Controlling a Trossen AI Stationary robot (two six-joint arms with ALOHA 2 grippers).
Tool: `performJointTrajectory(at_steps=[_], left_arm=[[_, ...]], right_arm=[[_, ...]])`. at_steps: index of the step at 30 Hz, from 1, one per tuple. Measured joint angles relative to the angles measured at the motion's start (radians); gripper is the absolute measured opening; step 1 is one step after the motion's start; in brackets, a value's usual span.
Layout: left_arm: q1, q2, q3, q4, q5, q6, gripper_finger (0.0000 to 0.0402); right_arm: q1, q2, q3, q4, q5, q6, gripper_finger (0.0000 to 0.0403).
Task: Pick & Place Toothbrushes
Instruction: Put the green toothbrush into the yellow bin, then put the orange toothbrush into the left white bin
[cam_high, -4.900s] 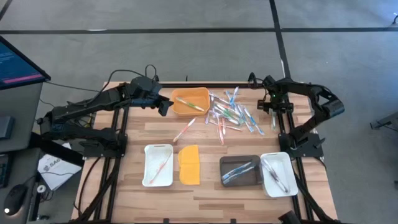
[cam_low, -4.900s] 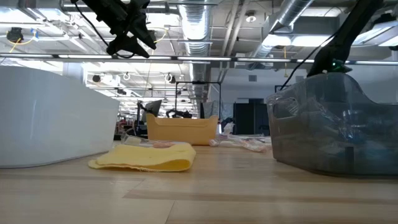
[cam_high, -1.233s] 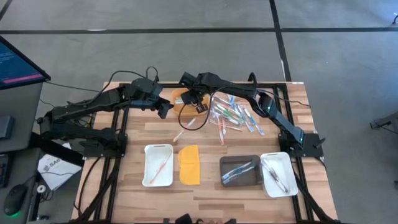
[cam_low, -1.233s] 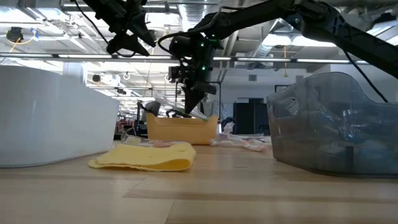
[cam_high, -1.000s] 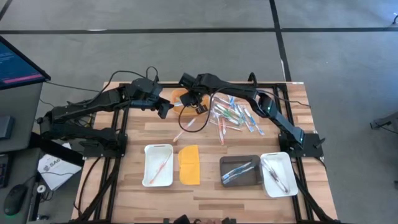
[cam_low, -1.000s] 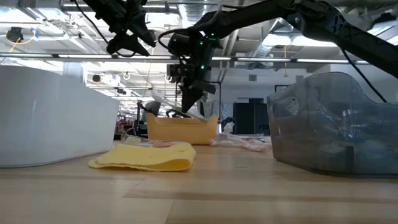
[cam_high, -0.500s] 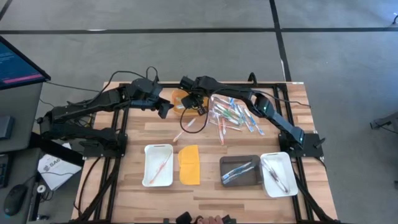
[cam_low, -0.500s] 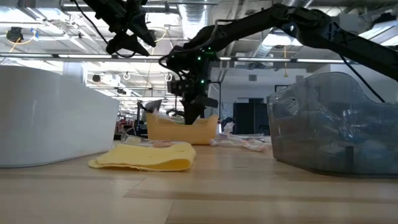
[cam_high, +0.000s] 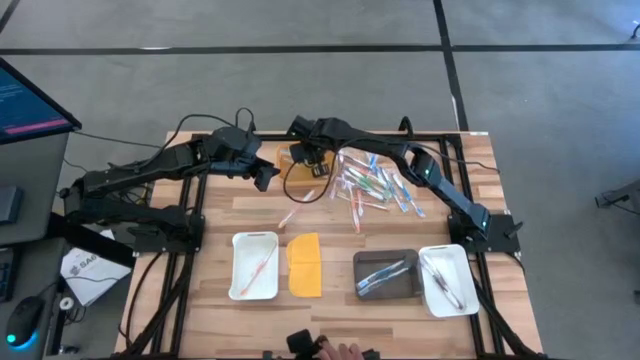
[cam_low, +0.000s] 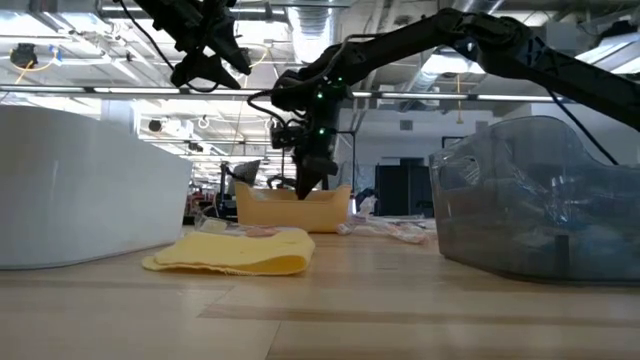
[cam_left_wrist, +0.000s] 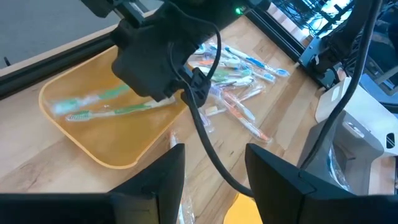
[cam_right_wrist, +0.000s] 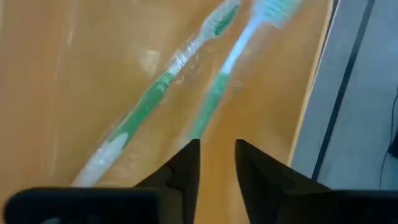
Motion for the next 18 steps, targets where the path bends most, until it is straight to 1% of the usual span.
performJointTrajectory(at_steps=[6, 10, 14, 18], left_arm=[[0.000, 0.000, 0.000, 0.000, 0.000, 0.000, 0.0163], [0.000, 0.000, 0.000, 0.000, 0.000, 0.001, 0.0163], [0.000, 0.000, 0.000, 0.000, 0.000, 0.001, 0.0163], [0.000, 0.000, 0.000, 0.000, 0.000, 0.001, 0.0163]], right_arm=[[0.005, 0.000, 0.000, -0.002, 0.000, 0.000, 0.0162], [0.013, 0.000, 0.000, 0.004, 0.000, -0.014, 0.0191], [0.025, -0.002, 0.000, 0.002, 0.000, 0.020, 0.0209], [0.045, -0.007, 0.023, -0.009, 0.003, 0.037, 0.0214]])
